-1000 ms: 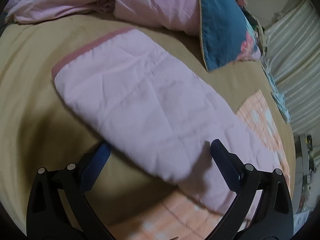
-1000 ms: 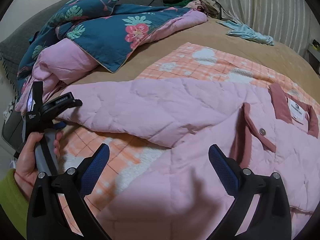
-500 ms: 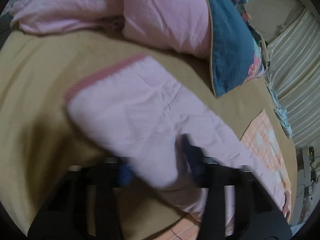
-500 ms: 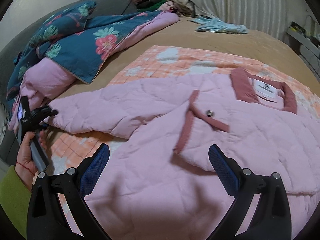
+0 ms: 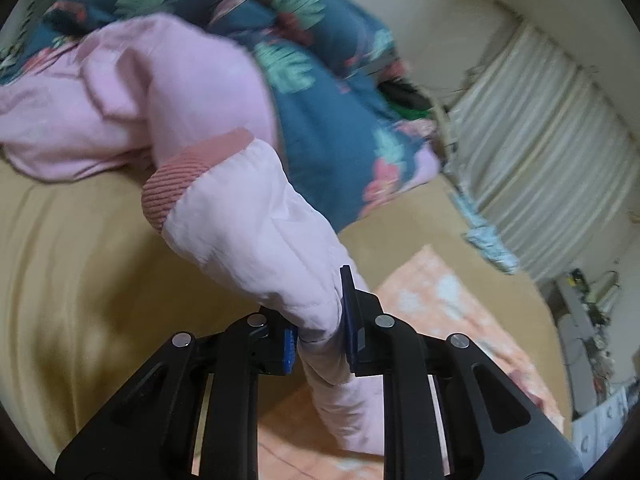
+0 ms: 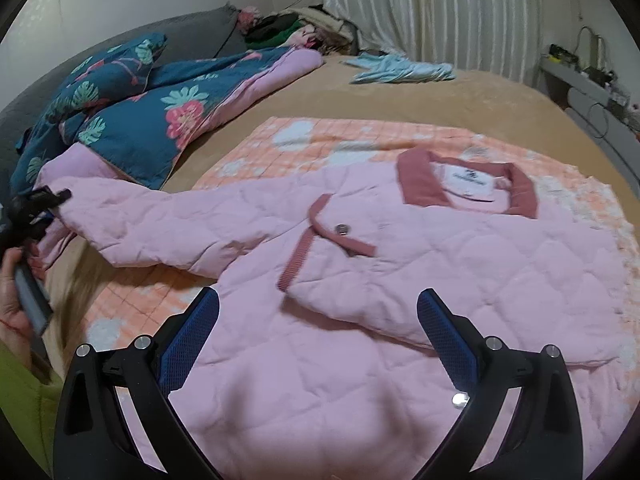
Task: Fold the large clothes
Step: 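Lift the held sleeve upward with the left tool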
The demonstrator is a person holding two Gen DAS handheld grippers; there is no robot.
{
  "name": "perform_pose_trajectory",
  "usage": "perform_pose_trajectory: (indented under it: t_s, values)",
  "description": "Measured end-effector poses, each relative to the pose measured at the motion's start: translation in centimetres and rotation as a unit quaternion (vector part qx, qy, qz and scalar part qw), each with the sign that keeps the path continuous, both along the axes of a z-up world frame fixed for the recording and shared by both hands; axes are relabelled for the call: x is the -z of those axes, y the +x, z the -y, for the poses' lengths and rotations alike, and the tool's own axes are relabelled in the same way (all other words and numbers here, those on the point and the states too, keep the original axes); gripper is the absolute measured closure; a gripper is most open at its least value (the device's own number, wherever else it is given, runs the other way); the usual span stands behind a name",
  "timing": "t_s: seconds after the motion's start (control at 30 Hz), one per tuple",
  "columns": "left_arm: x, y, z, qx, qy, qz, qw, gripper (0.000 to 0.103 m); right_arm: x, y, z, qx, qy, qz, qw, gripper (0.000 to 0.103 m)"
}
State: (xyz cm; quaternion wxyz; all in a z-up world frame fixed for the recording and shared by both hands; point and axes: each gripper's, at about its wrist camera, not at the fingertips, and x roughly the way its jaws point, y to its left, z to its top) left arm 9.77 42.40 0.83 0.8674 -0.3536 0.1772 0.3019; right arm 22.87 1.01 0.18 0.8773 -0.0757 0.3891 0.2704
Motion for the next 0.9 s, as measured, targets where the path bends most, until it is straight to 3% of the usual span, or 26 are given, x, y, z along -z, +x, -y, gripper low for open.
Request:
perform_pose_trajectory:
  t_s: [0.23, 0.9]
  values:
    - [-4.1, 0.1, 5.2, 0.044, 0.031, 0.038, 0.9978, 0.093, -1.8, -1.4, 3.1, 0.020, 0.006, 0.023, 1.000, 0.004]
    - [-12.1, 3.2, 15.7, 0.138, 0.124, 0.047, 0.9815, 0.093, -6.3, -4.2, 11.2, 0.071, 0.049, 0.064, 0.994, 0.004]
